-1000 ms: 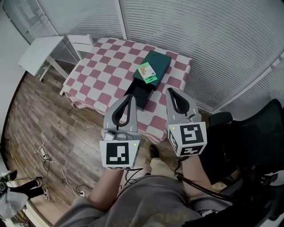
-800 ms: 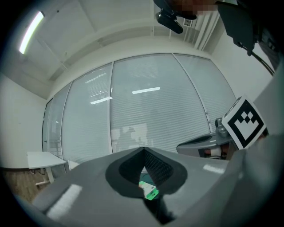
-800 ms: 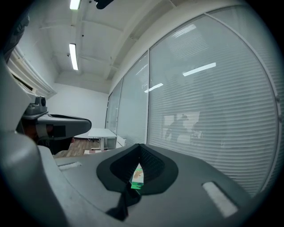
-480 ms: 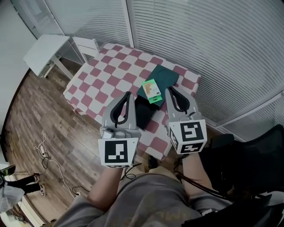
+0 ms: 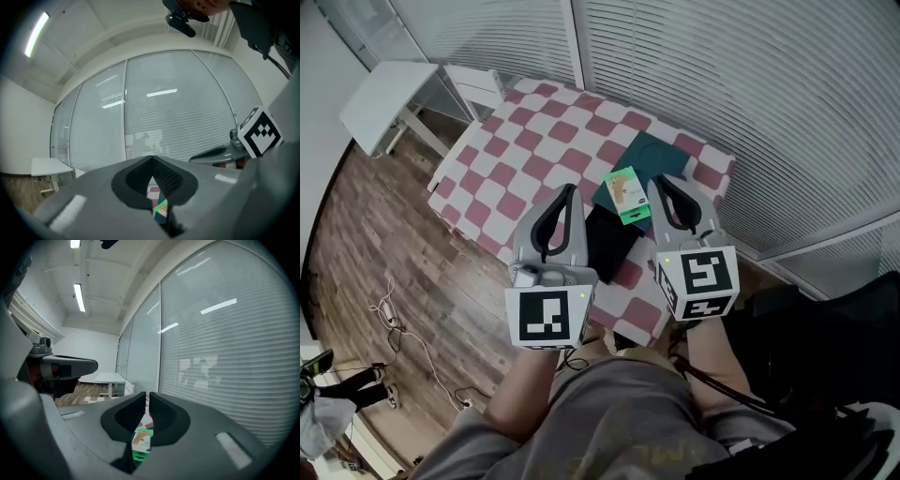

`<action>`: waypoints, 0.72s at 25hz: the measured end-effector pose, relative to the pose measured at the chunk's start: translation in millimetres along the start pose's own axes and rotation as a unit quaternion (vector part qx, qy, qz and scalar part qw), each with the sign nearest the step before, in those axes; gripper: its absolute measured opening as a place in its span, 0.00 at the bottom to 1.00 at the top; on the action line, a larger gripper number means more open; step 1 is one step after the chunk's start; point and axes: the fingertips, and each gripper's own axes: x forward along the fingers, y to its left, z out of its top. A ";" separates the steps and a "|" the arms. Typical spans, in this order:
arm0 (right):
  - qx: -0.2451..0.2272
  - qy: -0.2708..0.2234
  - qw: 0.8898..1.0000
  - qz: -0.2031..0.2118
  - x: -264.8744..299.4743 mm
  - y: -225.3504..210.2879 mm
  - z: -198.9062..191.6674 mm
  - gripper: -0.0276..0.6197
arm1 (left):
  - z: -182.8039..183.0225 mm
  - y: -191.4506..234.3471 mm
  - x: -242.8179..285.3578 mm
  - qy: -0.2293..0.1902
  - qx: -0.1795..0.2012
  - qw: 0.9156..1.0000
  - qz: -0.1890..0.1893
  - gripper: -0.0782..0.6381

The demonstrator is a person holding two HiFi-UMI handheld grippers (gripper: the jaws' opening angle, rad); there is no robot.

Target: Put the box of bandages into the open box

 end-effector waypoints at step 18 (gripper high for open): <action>0.044 0.189 0.981 0.022 81.9 23.4 -144.7 0.68 | -113.7 35.6 61.7 0.105 -0.067 0.991 -0.046 0.11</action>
